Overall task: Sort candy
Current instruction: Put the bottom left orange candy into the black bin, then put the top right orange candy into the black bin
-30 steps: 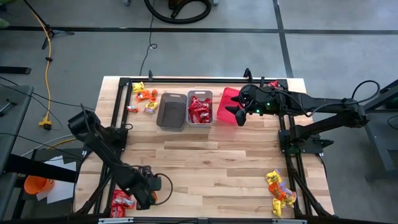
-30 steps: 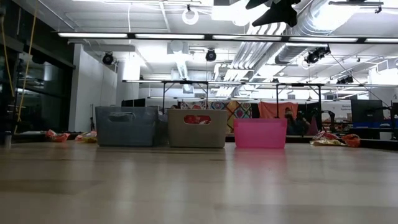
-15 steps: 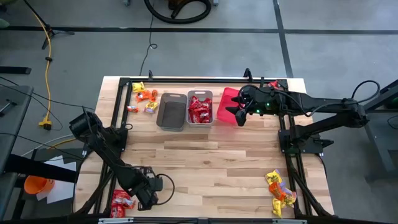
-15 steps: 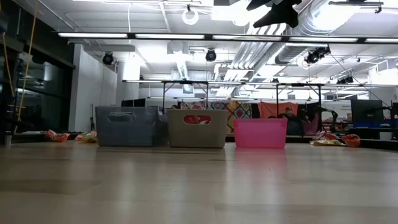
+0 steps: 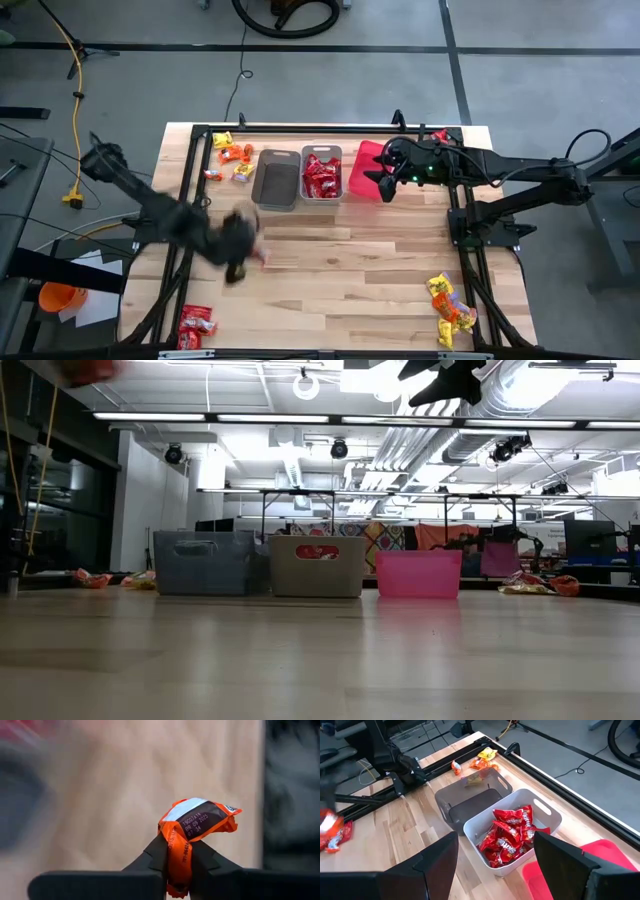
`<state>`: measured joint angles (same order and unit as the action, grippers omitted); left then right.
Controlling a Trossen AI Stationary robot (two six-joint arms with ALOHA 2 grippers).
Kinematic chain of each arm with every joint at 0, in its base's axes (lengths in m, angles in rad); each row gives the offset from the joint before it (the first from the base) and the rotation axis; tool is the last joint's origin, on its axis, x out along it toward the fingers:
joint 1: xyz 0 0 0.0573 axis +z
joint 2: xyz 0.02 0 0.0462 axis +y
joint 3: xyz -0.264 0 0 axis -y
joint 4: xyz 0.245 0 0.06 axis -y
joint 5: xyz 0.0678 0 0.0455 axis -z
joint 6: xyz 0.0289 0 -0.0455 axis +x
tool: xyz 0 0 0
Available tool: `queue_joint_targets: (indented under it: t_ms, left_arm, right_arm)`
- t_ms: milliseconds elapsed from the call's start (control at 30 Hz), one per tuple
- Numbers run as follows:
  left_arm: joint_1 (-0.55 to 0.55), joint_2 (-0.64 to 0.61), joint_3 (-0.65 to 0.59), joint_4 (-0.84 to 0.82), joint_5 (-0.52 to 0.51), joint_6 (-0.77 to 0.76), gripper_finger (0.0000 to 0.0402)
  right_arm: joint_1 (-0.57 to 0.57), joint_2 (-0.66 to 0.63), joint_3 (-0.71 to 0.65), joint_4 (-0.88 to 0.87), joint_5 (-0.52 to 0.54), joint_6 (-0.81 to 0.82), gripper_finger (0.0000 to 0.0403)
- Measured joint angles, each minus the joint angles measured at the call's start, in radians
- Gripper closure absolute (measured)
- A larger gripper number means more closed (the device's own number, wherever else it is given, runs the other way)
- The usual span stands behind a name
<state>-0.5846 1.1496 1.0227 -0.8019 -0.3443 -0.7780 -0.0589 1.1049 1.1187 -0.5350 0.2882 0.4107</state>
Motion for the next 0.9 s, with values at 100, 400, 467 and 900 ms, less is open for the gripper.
queue_joint_targets:
  t_ms: [100,400,467,900]
  left_arm:
    - [0.161,-0.062,0.001,0.014,-0.148,0.17,0.038]
    - [0.692,0.021,-0.001,0.037,-0.087,0.599,0.0369]
    - [0.767,0.068,-0.001,0.053,-0.042,0.619,0.0365]
    - [0.885,0.144,-0.001,0.037,0.155,0.588,0.0249]
  right_arm:
    - [0.0,0.0,0.0,0.0,0.0,0.014,0.0149]
    - [0.0,0.0,0.0,0.015,0.022,0.063,0.0149]
    - [0.0,0.0,0.0,0.019,0.038,0.068,0.0149]
    - [0.0,0.0,0.0,0.031,0.044,0.09,0.0149]
